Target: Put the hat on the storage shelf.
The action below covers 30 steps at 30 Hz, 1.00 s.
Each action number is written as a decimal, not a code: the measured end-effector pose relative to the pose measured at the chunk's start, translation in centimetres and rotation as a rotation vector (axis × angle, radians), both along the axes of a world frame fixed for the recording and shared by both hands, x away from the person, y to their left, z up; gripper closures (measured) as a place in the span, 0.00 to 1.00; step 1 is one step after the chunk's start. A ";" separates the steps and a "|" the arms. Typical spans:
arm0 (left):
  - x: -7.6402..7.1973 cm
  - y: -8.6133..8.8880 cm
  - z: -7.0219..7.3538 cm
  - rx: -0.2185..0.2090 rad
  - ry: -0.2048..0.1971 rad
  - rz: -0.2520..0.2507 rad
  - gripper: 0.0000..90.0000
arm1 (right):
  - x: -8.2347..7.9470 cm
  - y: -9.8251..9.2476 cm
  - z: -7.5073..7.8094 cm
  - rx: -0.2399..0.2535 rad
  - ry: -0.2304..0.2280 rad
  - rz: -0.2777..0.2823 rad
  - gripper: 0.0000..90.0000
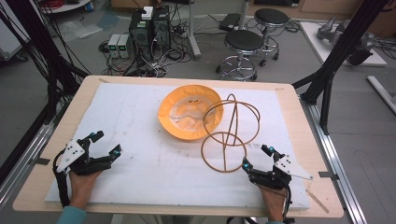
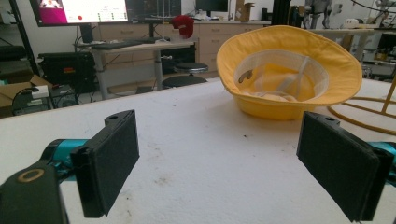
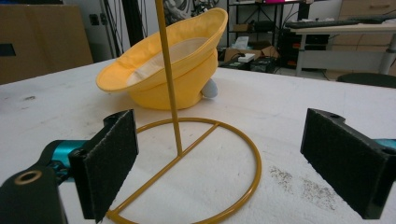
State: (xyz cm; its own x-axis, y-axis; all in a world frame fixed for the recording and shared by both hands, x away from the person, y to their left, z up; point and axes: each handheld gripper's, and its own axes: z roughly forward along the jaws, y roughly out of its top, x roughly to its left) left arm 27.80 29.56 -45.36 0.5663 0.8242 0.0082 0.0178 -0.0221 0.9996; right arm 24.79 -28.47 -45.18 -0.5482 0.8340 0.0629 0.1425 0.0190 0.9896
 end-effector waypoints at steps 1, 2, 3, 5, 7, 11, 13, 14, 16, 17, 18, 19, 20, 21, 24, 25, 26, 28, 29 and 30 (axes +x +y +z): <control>0.0 0.0 0.0 0.002 0.000 0.000 0.15 | 0.0 0.0 0.0 -0.002 -0.001 0.003 0.11; 0.0 0.0 0.0 0.002 0.000 0.000 0.15 | 0.0 0.0 0.0 -0.001 0.001 0.006 0.11; 0.0 0.0 0.0 0.002 0.002 -0.002 0.15 | 0.0 0.0 0.0 -0.001 0.001 0.006 0.11; 0.0 0.0 0.0 0.000 0.001 -0.001 0.15 | 0.0 0.0 0.0 0.000 0.004 0.008 0.11; 0.0 0.1 0.0 -0.005 0.004 0.000 0.15 | -0.1 0.0 0.0 -0.002 0.003 0.008 0.11; 0.1 0.1 0.0 -0.013 0.006 0.001 0.14 | -0.1 0.1 0.0 -0.002 0.003 0.008 0.11; 0.0 0.1 0.0 -0.011 0.005 -0.001 0.14 | 0.0 0.0 0.0 -0.004 0.004 0.009 0.11; 0.0 0.1 0.0 -0.011 0.005 -0.002 0.14 | 0.0 0.0 0.0 -0.003 0.005 0.009 0.11; 0.0 0.1 0.0 -0.012 0.004 -0.003 0.13 | 0.0 0.1 0.0 0.000 0.012 0.009 0.11; 0.1 0.1 0.0 -0.012 0.005 -0.003 0.13 | 0.0 0.1 0.0 -0.001 0.011 0.009 0.11; 0.1 0.2 0.0 -0.020 0.009 -0.003 0.13 | 0.1 0.0 0.0 -0.005 0.010 0.011 0.11; 0.1 0.2 0.0 -0.020 0.009 -0.003 0.13 | 0.1 0.1 0.0 -0.005 0.014 0.012 0.11; 0.1 0.2 0.0 -0.020 0.012 -0.003 0.13 | 0.1 0.1 0.0 -0.007 0.014 0.013 0.11; 0.1 0.2 0.0 -0.020 0.012 -0.003 0.13 | 0.1 0.1 0.0 -0.010 0.011 0.012 0.11; 0.3 0.2 0.3 -0.011 0.039 -0.003 0.11 | 0.1 0.1 0.0 -0.009 0.017 0.012 0.11; 0.3 0.2 0.3 -0.011 0.039 -0.003 0.11 | 0.1 0.1 0.0 -0.009 0.017 0.012 0.11; 0.5 0.2 0.7 -0.015 0.052 -0.010 0.11 | 0.1 0.1 0.0 -0.010 0.016 0.012 0.11; 0.6 0.1 0.9 -0.015 0.059 -0.015 0.11 | 0.1 0.1 0.0 -0.009 0.018 0.012 0.11; 0.8 0.1 1.3 -0.014 0.065 -0.019 0.10 | 0.1 0.1 0.0 -0.011 0.018 0.011 0.11; 1.0 0.0 1.6 -0.011 0.068 -0.025 0.10 | 0.1 0.1 0.1 -0.011 0.018 0.012 0.11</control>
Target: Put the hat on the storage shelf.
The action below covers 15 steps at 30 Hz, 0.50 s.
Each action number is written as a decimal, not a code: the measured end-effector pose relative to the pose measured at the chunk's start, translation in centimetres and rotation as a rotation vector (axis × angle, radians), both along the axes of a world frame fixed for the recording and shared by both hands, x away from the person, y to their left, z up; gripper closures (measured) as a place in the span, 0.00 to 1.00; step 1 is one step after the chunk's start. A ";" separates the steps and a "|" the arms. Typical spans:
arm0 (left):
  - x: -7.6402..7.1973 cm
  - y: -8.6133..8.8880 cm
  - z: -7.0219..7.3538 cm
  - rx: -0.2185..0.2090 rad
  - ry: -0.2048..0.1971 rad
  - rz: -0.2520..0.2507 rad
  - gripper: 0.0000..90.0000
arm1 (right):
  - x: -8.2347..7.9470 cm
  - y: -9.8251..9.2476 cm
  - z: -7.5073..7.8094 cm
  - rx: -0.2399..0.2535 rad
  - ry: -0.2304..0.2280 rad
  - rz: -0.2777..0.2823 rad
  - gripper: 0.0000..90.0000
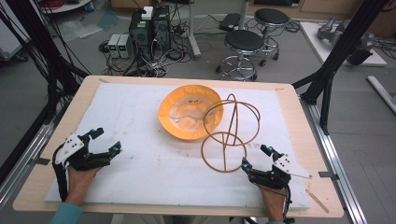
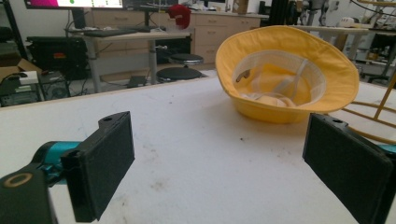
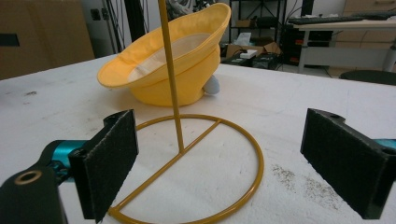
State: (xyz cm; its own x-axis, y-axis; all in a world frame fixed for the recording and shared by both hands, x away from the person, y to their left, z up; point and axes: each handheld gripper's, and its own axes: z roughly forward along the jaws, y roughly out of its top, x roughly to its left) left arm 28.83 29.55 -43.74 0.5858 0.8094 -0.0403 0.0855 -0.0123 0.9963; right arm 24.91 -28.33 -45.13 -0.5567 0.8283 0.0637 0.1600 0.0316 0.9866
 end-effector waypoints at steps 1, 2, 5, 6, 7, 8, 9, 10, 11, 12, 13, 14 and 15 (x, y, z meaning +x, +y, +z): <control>0.3 -0.1 0.4 0.003 0.007 -0.008 0.10 | 0.0 0.0 0.0 0.000 0.000 0.000 0.11; 0.5 -0.2 0.8 0.006 0.007 -0.017 0.09 | 0.0 0.0 0.0 0.002 0.005 0.000 0.11; 1.4 -0.8 2.1 0.036 -0.009 -0.035 0.09 | 0.0 0.0 0.0 -0.003 0.001 0.001 0.11; 1.7 -1.0 2.5 0.045 -0.015 -0.045 0.09 | 0.0 0.0 0.0 -0.002 0.005 0.001 0.11; 2.0 -1.2 2.9 0.053 -0.021 -0.052 0.09 | 0.0 0.0 0.0 -0.002 0.005 0.001 0.11; 2.3 -1.4 3.3 0.061 -0.019 -0.059 0.09 | 0.0 0.0 0.0 -0.001 0.005 0.001 0.11; 2.9 -1.8 4.1 0.071 -0.013 -0.076 0.09 | 0.0 0.0 0.0 -0.001 0.005 0.002 0.11; 3.3 -2.1 4.4 0.073 -0.011 -0.082 0.09 | 0.0 0.0 0.0 -0.006 0.001 0.002 0.11; 3.3 -2.1 4.4 0.073 -0.011 -0.082 0.09 | 0.0 0.0 0.0 -0.006 0.001 0.002 0.11; 3.6 -2.3 4.7 0.071 -0.006 -0.091 0.09 | 0.0 0.0 0.0 -0.007 0.001 0.001 0.11; 3.9 -2.5 4.9 0.066 -0.006 -0.105 0.09 | 0.0 0.0 0.0 -0.007 0.001 0.001 0.11; 4.3 -2.7 5.0 0.071 0.005 -0.114 0.09 | 0.0 0.0 0.0 -0.006 0.004 0.002 0.11; 4.7 -3.0 5.2 0.079 0.015 -0.120 0.09 | 0.0 0.1 0.0 -0.005 0.006 0.000 0.11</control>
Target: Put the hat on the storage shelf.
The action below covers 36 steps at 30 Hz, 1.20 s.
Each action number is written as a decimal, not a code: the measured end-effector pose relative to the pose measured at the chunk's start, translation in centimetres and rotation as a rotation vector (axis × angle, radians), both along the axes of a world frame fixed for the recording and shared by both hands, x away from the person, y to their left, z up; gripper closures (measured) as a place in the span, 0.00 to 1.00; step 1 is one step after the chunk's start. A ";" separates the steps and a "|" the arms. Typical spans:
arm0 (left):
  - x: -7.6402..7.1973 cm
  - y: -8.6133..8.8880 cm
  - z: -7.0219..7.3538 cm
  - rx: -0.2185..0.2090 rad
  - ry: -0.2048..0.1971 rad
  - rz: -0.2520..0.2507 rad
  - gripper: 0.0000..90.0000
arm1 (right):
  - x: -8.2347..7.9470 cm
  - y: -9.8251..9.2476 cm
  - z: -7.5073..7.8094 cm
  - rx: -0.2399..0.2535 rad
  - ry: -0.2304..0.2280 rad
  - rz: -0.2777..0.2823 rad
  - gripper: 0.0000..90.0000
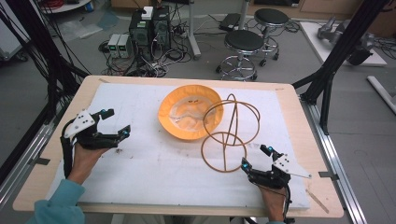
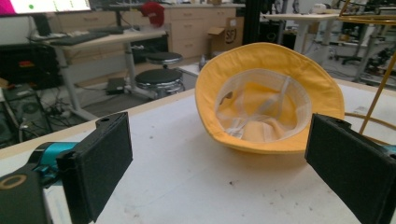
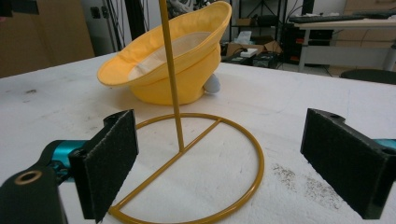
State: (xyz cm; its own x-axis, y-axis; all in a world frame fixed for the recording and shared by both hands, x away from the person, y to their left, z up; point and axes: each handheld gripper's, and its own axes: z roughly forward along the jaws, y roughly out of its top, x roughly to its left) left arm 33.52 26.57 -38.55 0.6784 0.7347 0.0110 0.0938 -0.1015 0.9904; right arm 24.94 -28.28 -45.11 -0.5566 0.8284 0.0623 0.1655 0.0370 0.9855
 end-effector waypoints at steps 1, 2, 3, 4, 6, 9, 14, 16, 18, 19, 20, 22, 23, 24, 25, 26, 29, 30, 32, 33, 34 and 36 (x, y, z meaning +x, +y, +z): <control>0.4 -0.3 0.1 0.006 0.006 -0.009 0.09 | 0.0 0.0 0.0 -0.001 0.000 0.000 0.11; 1.2 -0.7 0.4 0.014 0.023 -0.026 0.09 | 0.0 0.0 0.0 -0.002 0.000 0.000 0.11; 1.2 -0.7 0.4 0.014 0.023 -0.026 0.09 | 0.0 0.0 0.0 -0.003 -0.001 0.000 0.11; 2.0 -1.2 0.7 0.018 0.047 -0.041 0.09 | 0.0 0.0 0.0 -0.002 0.000 -0.001 0.11; 2.5 -1.5 0.9 0.026 0.057 -0.048 0.09 | 0.1 0.0 0.0 -0.004 -0.004 -0.001 0.11; 3.9 -2.1 1.4 0.043 0.085 -0.059 0.09 | 0.1 0.0 0.0 -0.003 0.000 -0.003 0.11; 6.1 -3.2 2.2 0.061 0.133 -0.064 0.09 | 0.0 0.0 0.0 0.000 0.008 -0.003 0.11; 7.4 -4.1 2.5 0.084 0.158 -0.088 0.09 | 0.1 0.0 0.0 -0.003 0.000 -0.003 0.11; 7.9 -4.4 2.6 0.091 0.168 -0.090 0.09 | 0.1 0.0 0.0 -0.002 0.001 -0.003 0.11; 8.3 -4.8 2.7 0.092 0.173 -0.095 0.09 | 0.1 0.0 0.0 0.000 0.001 -0.003 0.11; 8.7 -5.1 2.8 0.096 0.175 -0.104 0.09 | 0.1 0.0 0.0 0.000 0.001 -0.003 0.11; 9.5 -5.7 2.9 0.110 0.185 -0.107 0.09 | 0.0 0.0 0.0 0.005 0.002 -0.003 0.11; 9.8 -6.0 3.0 0.119 0.190 -0.110 0.09 | 0.0 0.0 0.0 0.005 0.002 -0.003 0.11; 10.2 -6.3 2.9 0.126 0.189 -0.111 0.09 | 0.0 0.0 0.0 0.004 0.002 -0.003 0.11; 10.6 -6.5 2.8 0.130 0.194 -0.112 0.09 | 0.0 0.0 0.0 0.002 0.000 -0.002 0.11; 11.0 -6.7 2.7 0.136 0.210 -0.107 0.09 | 0.0 0.0 0.0 0.002 0.000 -0.002 0.11; 12.0 -7.5 2.4 0.155 0.225 -0.099 0.10 | 0.0 0.0 0.0 0.002 0.000 -0.001 0.11; 12.0 -7.5 2.4 0.155 0.225 -0.099 0.10 | 0.0 0.0 0.0 0.002 0.000 -0.001 0.11; 12.4 -7.8 2.3 0.163 0.235 -0.101 0.10 | 0.0 0.0 0.0 0.000 -0.001 -0.003 0.11; 12.6 -7.9 2.2 0.163 0.232 -0.101 0.10 | 0.0 0.0 0.0 0.000 -0.001 -0.003 0.11; 12.8 -8.0 2.1 0.170 0.232 -0.098 0.11 | 0.0 0.0 0.0 -0.001 0.001 -0.003 0.11; 13.3 -8.2 1.9 0.189 0.247 -0.087 0.11 | 0.0 0.0 0.0 -0.004 -0.001 -0.004 0.11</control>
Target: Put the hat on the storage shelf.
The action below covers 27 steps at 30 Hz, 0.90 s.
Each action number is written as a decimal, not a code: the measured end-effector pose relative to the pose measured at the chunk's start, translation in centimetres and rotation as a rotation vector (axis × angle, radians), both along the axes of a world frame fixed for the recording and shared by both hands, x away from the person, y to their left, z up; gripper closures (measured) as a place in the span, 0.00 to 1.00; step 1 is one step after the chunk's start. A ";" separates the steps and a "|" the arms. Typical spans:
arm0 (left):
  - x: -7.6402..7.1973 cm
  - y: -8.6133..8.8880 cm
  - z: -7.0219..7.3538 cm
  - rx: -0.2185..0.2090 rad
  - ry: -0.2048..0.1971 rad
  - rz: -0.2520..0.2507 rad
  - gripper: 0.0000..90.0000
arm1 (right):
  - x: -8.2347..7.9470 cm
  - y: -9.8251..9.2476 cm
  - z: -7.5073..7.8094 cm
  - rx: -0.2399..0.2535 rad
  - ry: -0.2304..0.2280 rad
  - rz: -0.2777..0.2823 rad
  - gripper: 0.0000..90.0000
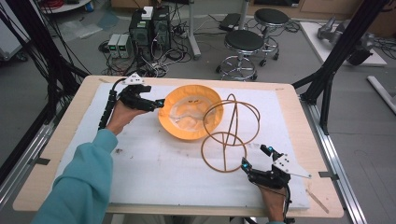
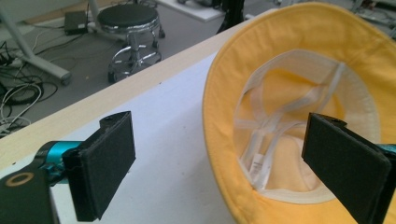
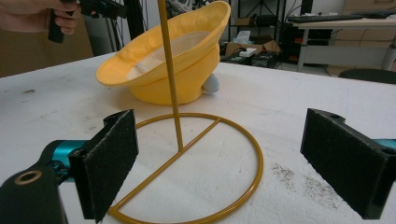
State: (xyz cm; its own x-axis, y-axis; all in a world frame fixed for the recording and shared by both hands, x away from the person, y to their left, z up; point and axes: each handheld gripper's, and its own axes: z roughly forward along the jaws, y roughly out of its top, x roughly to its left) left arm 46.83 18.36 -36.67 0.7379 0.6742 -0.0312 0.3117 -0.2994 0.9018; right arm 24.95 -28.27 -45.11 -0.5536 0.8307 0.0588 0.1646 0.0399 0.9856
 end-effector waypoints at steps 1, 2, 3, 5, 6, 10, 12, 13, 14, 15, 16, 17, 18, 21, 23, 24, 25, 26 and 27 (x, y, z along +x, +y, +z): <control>0.2 -0.2 -0.1 -0.012 0.021 -0.002 0.11 | 0.0 0.0 0.0 0.000 0.000 0.000 0.11; 0.5 -0.4 -0.2 -0.021 0.039 -0.017 0.11 | 0.0 0.0 0.0 0.000 0.000 0.000 0.11; 0.8 -1.0 -0.4 0.018 0.039 -0.030 0.12 | 0.0 0.0 0.0 0.001 0.001 0.001 0.11; 1.2 -1.4 -0.7 0.029 0.065 -0.033 0.15 | 0.0 0.0 0.0 0.001 0.001 0.000 0.11; 1.4 -1.5 -0.9 0.032 0.082 -0.028 0.16 | 0.0 0.0 0.0 0.003 0.002 0.000 0.11; 1.9 -1.9 -1.6 0.060 0.140 -0.035 0.17 | 0.0 0.0 0.0 0.003 0.001 0.000 0.11; 2.1 -2.0 -2.1 0.079 0.170 -0.033 0.19 | 0.0 -0.1 0.0 0.004 0.001 0.001 0.11; 2.2 -2.0 -2.2 0.086 0.183 -0.040 0.20 | 0.0 0.0 0.0 0.006 0.001 0.002 0.11; 2.2 -2.1 -2.4 0.095 0.194 -0.042 0.23 | 0.0 0.0 0.0 0.004 0.000 0.001 0.11; 2.3 -2.1 -2.5 0.102 0.207 -0.041 0.24 | 0.0 0.0 0.0 0.005 0.000 0.002 0.11; 2.3 -2.1 -2.6 0.097 0.222 -0.042 0.25 | 0.0 0.0 0.0 0.006 0.001 0.002 0.11; 2.4 -2.0 -2.8 0.106 0.252 -0.041 0.26 | 0.0 -0.1 0.0 0.005 0.001 0.002 0.11; 2.4 -2.0 -2.9 0.107 0.259 -0.047 0.29 | 0.0 0.0 0.0 0.006 0.002 0.002 0.11; 2.4 -2.1 -2.9 0.128 0.267 -0.063 0.43 | 0.0 0.0 0.0 0.009 0.003 0.000 0.11; 2.3 -2.4 -3.0 0.143 0.272 -0.063 0.55 | 0.0 0.0 0.0 0.012 0.004 -0.001 0.11; 2.3 -2.4 -3.0 0.143 0.272 -0.063 0.61 | 0.0 0.0 0.0 0.012 0.004 -0.001 0.11; 2.2 -2.5 -3.0 0.145 0.279 -0.075 0.67 | 0.0 0.0 0.0 0.008 0.002 -0.002 0.11; 2.1 -2.6 -3.0 0.156 0.280 -0.075 0.73 | 0.0 0.0 0.0 0.009 0.003 -0.002 0.11; 2.0 -2.8 -3.0 0.166 0.277 -0.073 0.73 | 0.0 0.0 0.0 0.009 0.003 -0.002 0.11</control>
State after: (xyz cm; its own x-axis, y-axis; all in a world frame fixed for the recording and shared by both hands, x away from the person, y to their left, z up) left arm 48.88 15.59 -39.68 0.7635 0.6322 -0.1319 0.5105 -0.4657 0.7229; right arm 24.97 -28.31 -45.11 -0.5518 0.8313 0.0675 0.1673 0.0310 0.9854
